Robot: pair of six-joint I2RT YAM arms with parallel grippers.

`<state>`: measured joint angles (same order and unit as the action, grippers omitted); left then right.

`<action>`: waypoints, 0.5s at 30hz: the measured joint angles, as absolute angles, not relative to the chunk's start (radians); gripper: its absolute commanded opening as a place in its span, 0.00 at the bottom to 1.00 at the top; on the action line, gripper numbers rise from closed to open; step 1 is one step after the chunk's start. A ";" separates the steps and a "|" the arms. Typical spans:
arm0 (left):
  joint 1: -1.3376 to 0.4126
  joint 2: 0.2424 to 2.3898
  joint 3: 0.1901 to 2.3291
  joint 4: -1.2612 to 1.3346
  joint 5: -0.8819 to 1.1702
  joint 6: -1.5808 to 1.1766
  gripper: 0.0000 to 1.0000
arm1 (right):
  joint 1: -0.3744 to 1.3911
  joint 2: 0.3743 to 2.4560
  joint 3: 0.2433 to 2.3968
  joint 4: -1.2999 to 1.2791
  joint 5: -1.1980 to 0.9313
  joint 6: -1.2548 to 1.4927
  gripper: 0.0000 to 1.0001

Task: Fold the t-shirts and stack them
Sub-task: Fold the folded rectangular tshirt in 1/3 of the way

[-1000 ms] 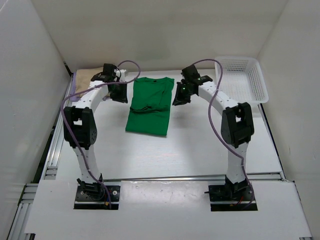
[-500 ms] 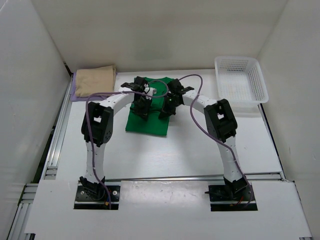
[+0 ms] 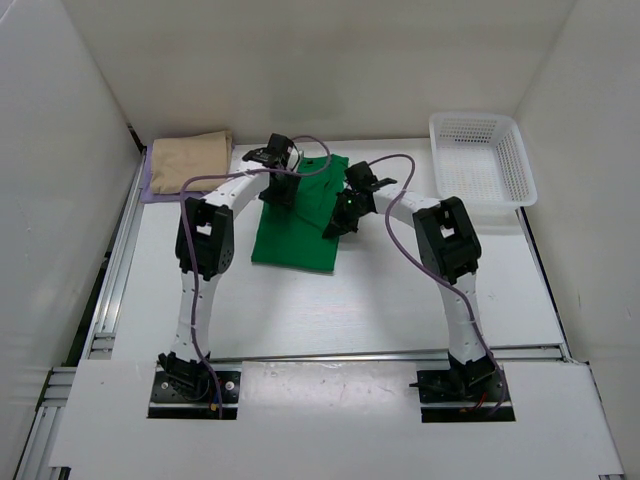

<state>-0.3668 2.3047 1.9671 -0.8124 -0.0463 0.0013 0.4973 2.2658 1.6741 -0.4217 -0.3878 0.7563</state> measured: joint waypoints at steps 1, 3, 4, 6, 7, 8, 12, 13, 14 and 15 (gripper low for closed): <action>-0.363 2.313 1.990 -0.809 -0.055 0.001 0.64 | 0.495 2.264 1.670 -0.419 -0.390 0.755 0.00; -0.348 2.326 2.034 -0.805 -0.060 0.001 0.66 | 0.490 2.258 1.667 -0.419 -0.389 0.744 0.06; -0.334 2.328 2.048 -0.805 -0.052 0.001 0.67 | 0.487 2.252 1.664 -0.421 -0.387 0.733 0.12; -0.292 2.313 2.042 -0.801 -0.026 0.000 0.68 | 0.480 2.236 1.662 -0.432 -0.380 0.715 0.41; -0.266 2.293 2.019 -0.801 -0.012 0.001 0.68 | 0.477 2.220 1.661 -0.444 -0.374 0.701 0.49; -0.243 2.264 1.981 -0.801 0.004 0.000 0.68 | 0.477 2.201 1.660 -0.458 -0.366 0.686 0.58; -0.155 2.105 1.750 -0.847 0.089 0.000 0.68 | 0.471 2.076 1.639 -0.501 -0.340 0.639 0.72; -0.144 2.067 1.689 -0.860 0.123 -0.001 0.68 | 0.470 2.038 1.628 -0.511 -0.337 0.629 0.72; -0.139 2.035 1.637 -0.879 0.161 -0.001 0.68 | 0.471 2.001 1.611 -0.516 -0.336 0.621 0.72; -0.140 2.017 1.600 -0.893 0.195 -0.001 0.68 | 0.471 1.972 1.591 -0.519 -0.338 0.618 0.72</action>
